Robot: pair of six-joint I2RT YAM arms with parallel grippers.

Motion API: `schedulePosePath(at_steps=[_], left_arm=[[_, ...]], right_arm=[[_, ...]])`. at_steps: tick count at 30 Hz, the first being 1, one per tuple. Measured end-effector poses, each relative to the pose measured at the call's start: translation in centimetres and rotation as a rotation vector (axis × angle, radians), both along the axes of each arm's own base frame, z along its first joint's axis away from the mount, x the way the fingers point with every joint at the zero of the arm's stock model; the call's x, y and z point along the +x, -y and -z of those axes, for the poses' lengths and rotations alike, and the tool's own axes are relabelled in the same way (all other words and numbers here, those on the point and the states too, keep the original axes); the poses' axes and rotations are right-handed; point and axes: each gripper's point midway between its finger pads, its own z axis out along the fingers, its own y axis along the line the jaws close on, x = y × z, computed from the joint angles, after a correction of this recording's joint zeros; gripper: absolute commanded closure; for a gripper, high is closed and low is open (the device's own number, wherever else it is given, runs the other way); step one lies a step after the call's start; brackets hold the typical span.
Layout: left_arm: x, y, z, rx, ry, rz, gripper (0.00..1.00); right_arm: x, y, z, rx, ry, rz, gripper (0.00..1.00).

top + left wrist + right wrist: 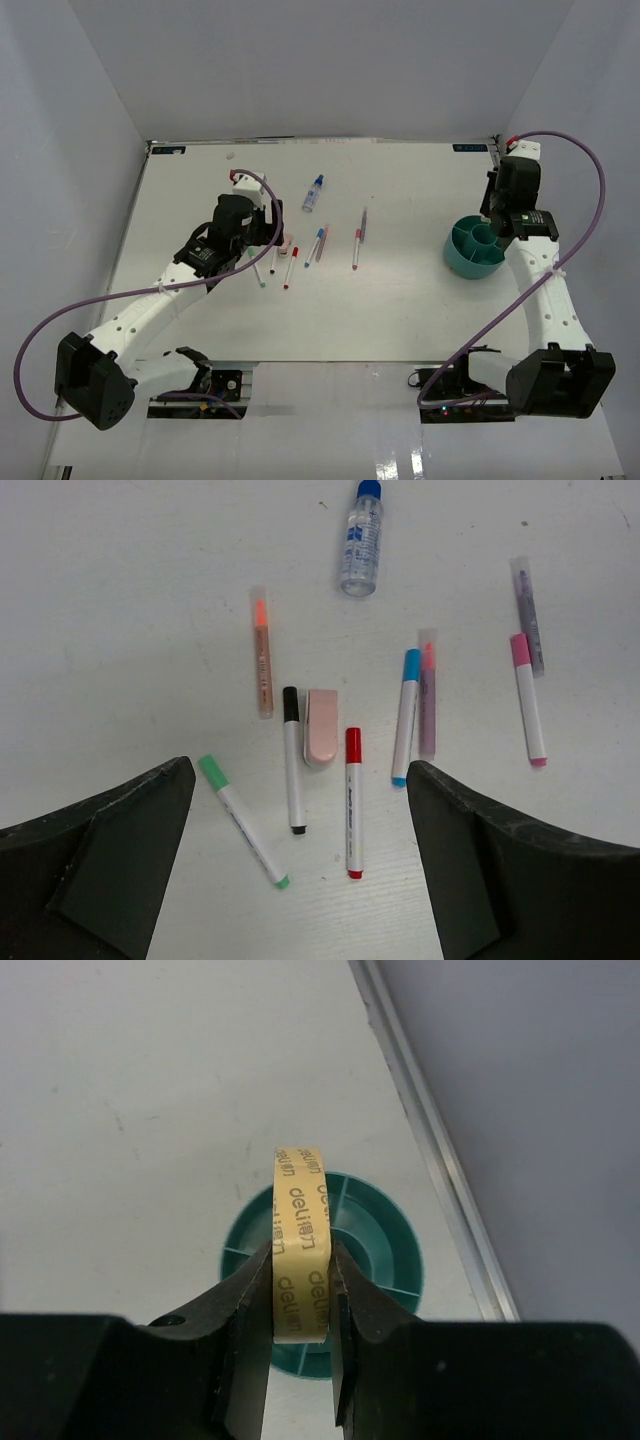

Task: Sort the stationery into containers
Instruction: Place the stationery in the storage box.

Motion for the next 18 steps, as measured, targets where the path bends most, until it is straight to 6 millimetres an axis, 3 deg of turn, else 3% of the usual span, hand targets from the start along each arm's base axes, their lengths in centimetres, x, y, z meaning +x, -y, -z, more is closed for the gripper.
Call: schedulePosePath(at_steps=[6,12,18], left_arm=[[0.2,-0.5,-0.3,0.008,0.012,-0.028,0.02],[0.2,-0.7,-0.5,0.006,0.022,-0.034,0.02],[0.2,-0.7,-0.5,0.006,0.023,-0.034,0.02]], right_arm=[[-0.6,3.6,2.0,-0.067,-0.104,0.039,0.92],[-0.7,5.0,2.6,-0.122,-0.155,0.005,0.92],[-0.1,5.7,5.7,-0.121,-0.246,-0.015,0.92]])
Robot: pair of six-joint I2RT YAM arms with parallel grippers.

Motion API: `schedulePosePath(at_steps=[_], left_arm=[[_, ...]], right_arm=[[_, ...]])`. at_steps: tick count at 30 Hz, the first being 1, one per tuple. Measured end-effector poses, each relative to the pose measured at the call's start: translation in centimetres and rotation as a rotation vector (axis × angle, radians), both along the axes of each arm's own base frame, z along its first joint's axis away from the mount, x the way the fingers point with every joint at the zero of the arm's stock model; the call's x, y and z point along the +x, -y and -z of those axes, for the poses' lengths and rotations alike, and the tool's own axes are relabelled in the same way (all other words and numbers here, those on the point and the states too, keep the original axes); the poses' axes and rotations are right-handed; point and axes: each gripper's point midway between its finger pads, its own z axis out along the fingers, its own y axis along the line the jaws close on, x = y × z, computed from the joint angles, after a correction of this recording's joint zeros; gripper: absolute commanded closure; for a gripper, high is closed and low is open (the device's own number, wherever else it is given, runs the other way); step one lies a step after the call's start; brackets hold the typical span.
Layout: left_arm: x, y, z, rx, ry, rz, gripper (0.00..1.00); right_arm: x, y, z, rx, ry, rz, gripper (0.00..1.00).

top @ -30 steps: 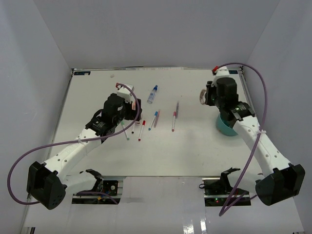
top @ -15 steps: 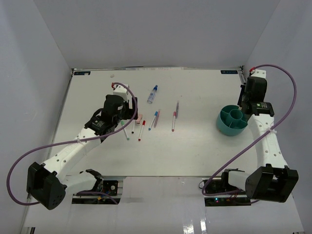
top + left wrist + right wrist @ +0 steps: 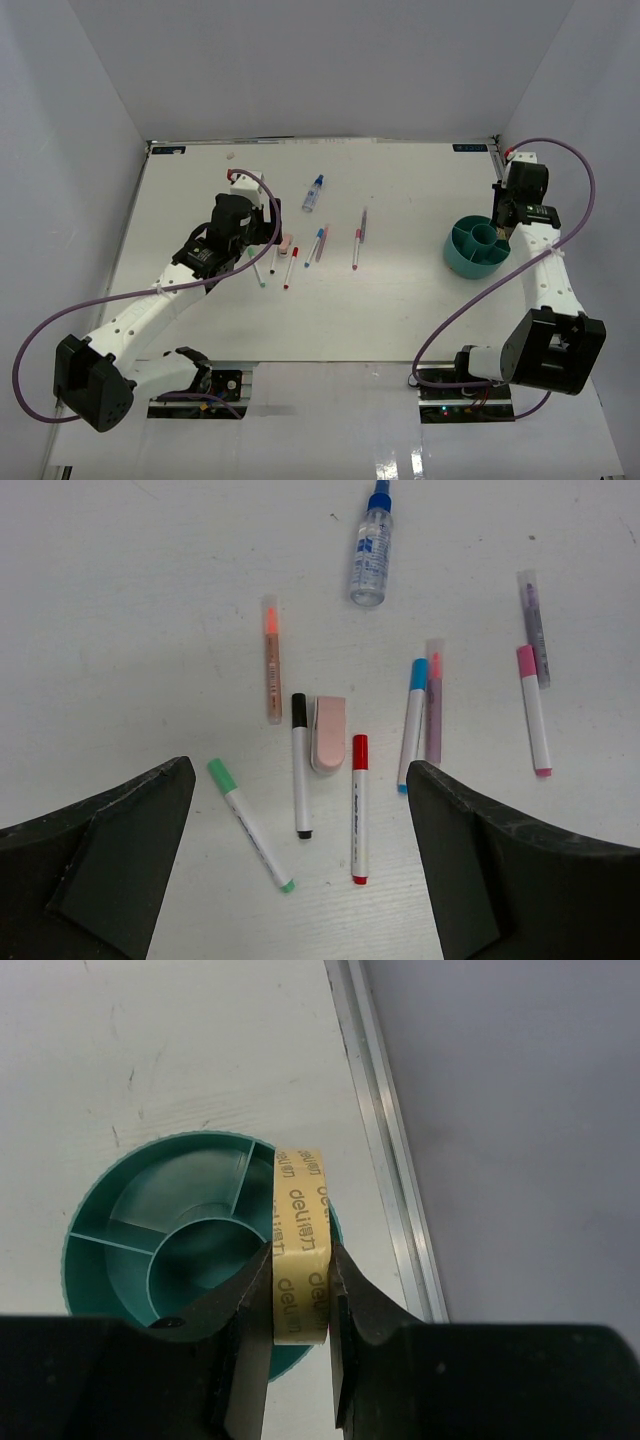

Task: Sort the stationery into containers
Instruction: Place the stationery in the storage box.

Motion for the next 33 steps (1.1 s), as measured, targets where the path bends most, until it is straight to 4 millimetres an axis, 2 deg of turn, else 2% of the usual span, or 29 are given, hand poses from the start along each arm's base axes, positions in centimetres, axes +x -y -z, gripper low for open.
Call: schedulePosePath(at_steps=[5,10,21,24,31,33], left_arm=[[0.0,0.0,0.2,0.003,-0.003,0.001,0.02],[0.0,0.0,0.6,0.01,-0.012,0.004,0.02],[0.1,0.4,1.1,0.013,-0.024,0.02,0.02],[0.0,0.4,1.1,0.012,-0.025,0.022,0.02],[0.0,0.5,1.2,0.011,-0.028,0.027,0.02],[0.1,0.5,1.3,0.013,-0.031,0.027,0.02]], right_arm=[[-0.3,0.3,2.5,0.005,-0.058,-0.004,0.92],[0.0,0.6,3.3,0.004,-0.056,-0.006,0.92],[0.2,0.9,3.8,0.006,-0.045,0.002,0.53],[0.2,1.0,3.7,0.008,-0.042,0.004,0.47],[0.1,0.9,3.2,0.015,-0.021,0.014,0.43],[0.0,0.8,2.4,0.019,0.008,0.022,0.32]])
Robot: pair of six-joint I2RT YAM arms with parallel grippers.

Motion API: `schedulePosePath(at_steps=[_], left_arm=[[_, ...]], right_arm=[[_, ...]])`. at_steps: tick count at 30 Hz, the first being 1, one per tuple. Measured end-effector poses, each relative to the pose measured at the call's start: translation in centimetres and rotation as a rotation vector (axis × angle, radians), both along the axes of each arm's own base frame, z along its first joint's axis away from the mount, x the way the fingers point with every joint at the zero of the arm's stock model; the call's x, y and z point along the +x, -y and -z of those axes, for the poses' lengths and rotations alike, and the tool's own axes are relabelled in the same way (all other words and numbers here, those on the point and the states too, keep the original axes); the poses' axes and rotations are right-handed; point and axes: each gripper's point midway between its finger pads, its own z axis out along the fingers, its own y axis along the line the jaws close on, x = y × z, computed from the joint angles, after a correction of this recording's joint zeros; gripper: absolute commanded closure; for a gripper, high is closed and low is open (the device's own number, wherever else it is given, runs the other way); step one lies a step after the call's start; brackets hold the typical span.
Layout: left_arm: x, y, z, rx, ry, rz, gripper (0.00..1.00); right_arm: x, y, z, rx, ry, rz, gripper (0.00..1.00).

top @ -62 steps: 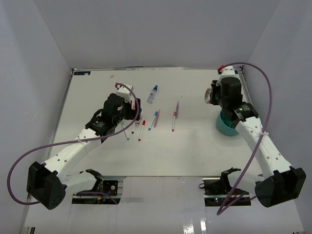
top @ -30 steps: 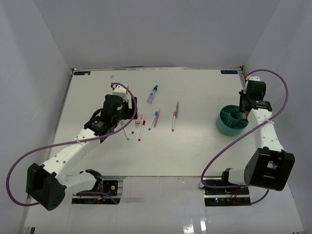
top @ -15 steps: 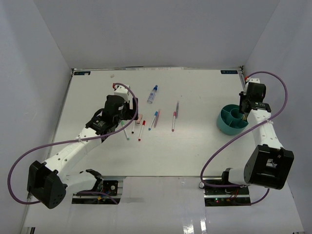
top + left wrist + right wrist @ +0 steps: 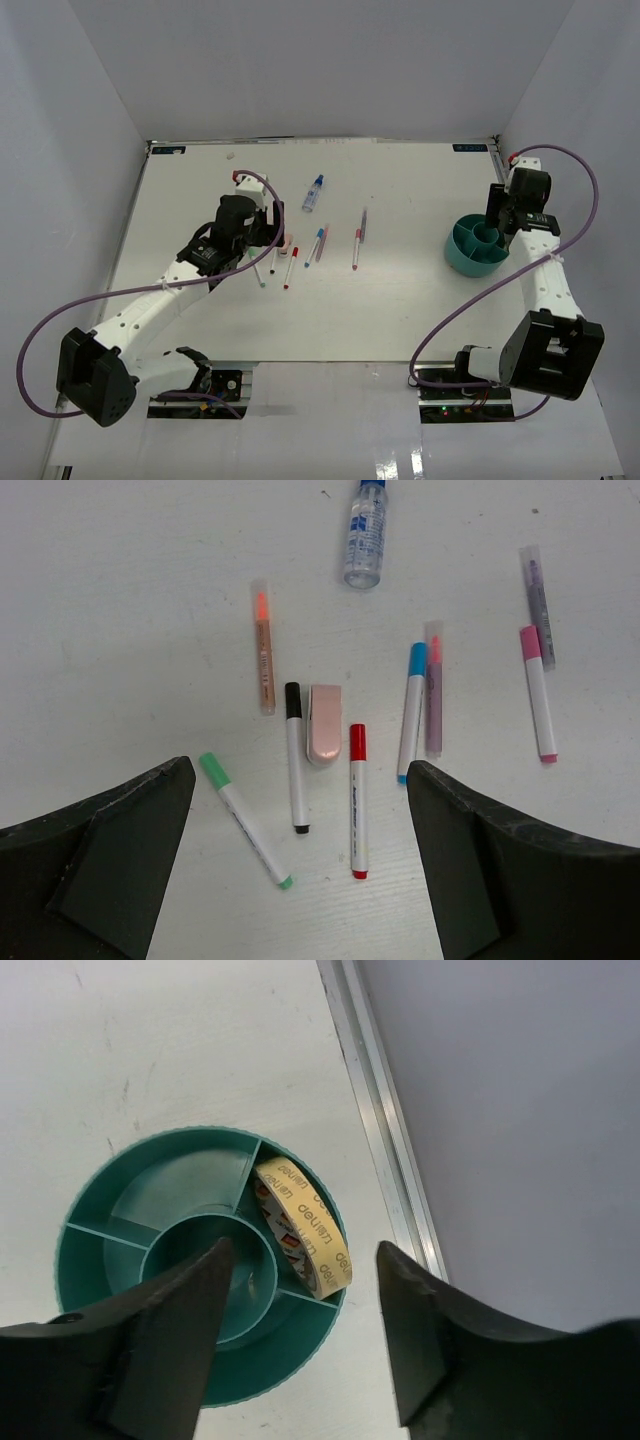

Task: Sort the stationery into containers
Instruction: Place the stationery in the storage box, then pick up the pen from the center of the board.

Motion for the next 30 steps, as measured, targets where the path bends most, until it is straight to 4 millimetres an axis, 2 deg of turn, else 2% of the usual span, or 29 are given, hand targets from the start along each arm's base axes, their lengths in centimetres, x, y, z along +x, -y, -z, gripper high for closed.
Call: schedulePosePath(at_steps=[2,3,5,8,10,12,15,19,23,30], left_arm=[[0.0,0.0,0.2,0.003,-0.005,0.0,0.02],[0.1,0.1,0.3,0.004,-0.008,0.0,0.02],[0.1,0.1,0.5,0.007,-0.014,0.0,0.02],[0.2,0.1,0.9,0.01,-0.024,-0.002,0.02],[0.2,0.2,1.2,0.012,-0.031,-0.003,0.02],[0.3,0.2,1.5,0.012,-0.04,-0.005,0.02],[0.3,0.4,2.3,0.016,-0.064,-0.008,0.02],[0.3,0.4,4.5,0.037,-0.147,-0.034,0.02],[-0.3,-0.1,7.2,0.054,-0.263,-0.105,0.02],[-1.7,-3.2,10.1,0.011,-0.388,-0.293,0.04]], right_arm=[[-0.2,-0.1,-1.2,0.004,0.038,0.003,0.21],[-0.3,-0.4,-1.9,0.015,0.065,0.001,0.09],[-0.5,-1.3,-3.6,0.05,0.129,-0.017,0.02],[-0.9,-3.3,-6.8,0.118,0.252,-0.081,0.0],[-1.1,-4.7,-9.1,0.17,0.342,-0.127,0.1],[-1.3,-6.4,-11.3,0.227,0.444,-0.186,0.1],[-2.0,-8.8,-13.3,0.314,0.55,-0.278,0.1],[-2.5,-11.9,-13.7,0.449,0.598,-0.389,0.1],[-2.8,-14.4,-12.3,0.573,0.571,-0.453,0.09],[-3.4,-17.6,-9.9,0.656,0.498,-0.527,0.05]])
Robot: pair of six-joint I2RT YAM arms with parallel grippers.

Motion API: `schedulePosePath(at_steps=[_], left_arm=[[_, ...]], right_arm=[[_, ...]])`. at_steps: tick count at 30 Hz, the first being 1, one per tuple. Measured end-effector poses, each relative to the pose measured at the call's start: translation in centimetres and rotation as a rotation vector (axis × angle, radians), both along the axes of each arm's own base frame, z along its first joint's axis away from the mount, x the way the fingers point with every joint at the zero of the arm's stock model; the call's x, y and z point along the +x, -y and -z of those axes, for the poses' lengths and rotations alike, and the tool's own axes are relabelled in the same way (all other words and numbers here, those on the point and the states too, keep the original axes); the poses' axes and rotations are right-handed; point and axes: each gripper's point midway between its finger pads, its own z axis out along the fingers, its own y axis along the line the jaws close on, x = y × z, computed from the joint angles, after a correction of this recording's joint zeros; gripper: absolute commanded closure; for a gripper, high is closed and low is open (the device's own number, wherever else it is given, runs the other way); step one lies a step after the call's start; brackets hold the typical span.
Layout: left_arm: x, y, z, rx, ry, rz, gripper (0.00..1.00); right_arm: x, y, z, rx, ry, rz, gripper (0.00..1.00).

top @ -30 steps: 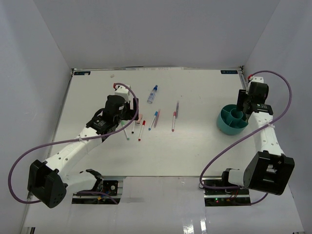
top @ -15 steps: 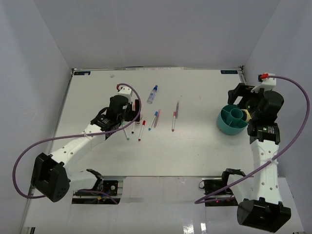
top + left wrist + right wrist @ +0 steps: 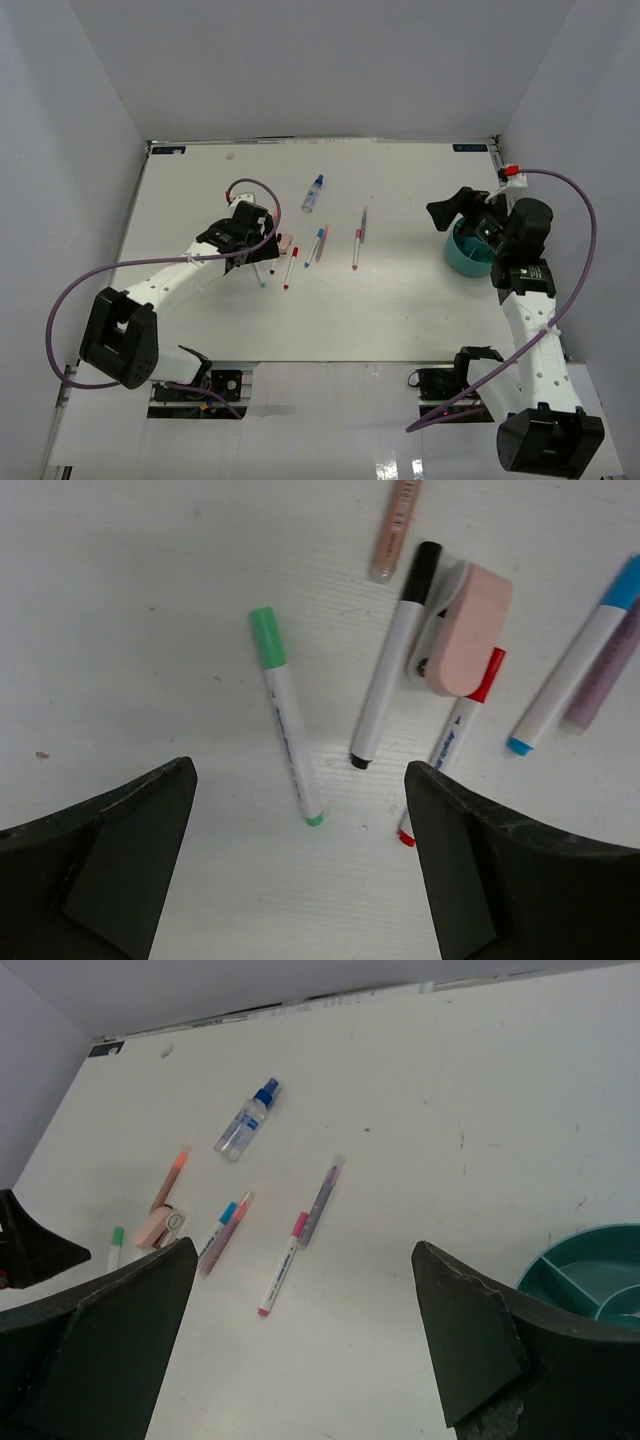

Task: Sort the stationery into containers
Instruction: Pick up the pen from the center of the board.

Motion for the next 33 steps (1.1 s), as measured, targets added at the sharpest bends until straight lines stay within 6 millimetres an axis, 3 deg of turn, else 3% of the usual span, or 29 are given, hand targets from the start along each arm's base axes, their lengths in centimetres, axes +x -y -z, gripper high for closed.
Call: schedulePosePath(at_steps=[6,12,17,22,27,33], left_arm=[[-1.2,-2.6,2.7,-0.017,-0.076,-0.13,0.11],[-2.3,-2.0,6.2,-0.042,-0.189,-0.161,0.19],[-2.4,-1.6,7.0,-0.059,-0.214,-0.175,0.26],[-2.4,-1.7,7.7,-0.048,-0.225,-0.19,0.44],[-2.5,-2.1,7.9,-0.019,-0.22,-0.202,0.51],[-2.3,-2.0,7.9,0.006,-0.214,-0.205,0.83]], right_arm=[[-0.5,-1.9,1.7,-0.021,-0.027,-0.045,0.04],[-1.2,-3.7,3.7,-0.049,-0.052,-0.1,0.05],[-1.4,-4.1,3.7,-0.077,-0.037,-0.107,0.05],[-1.4,-4.2,3.5,-0.098,-0.021,-0.106,0.05],[-1.4,-4.0,3.7,-0.11,-0.017,-0.098,0.04],[-1.5,-4.1,4.0,-0.12,-0.019,-0.103,0.04]])
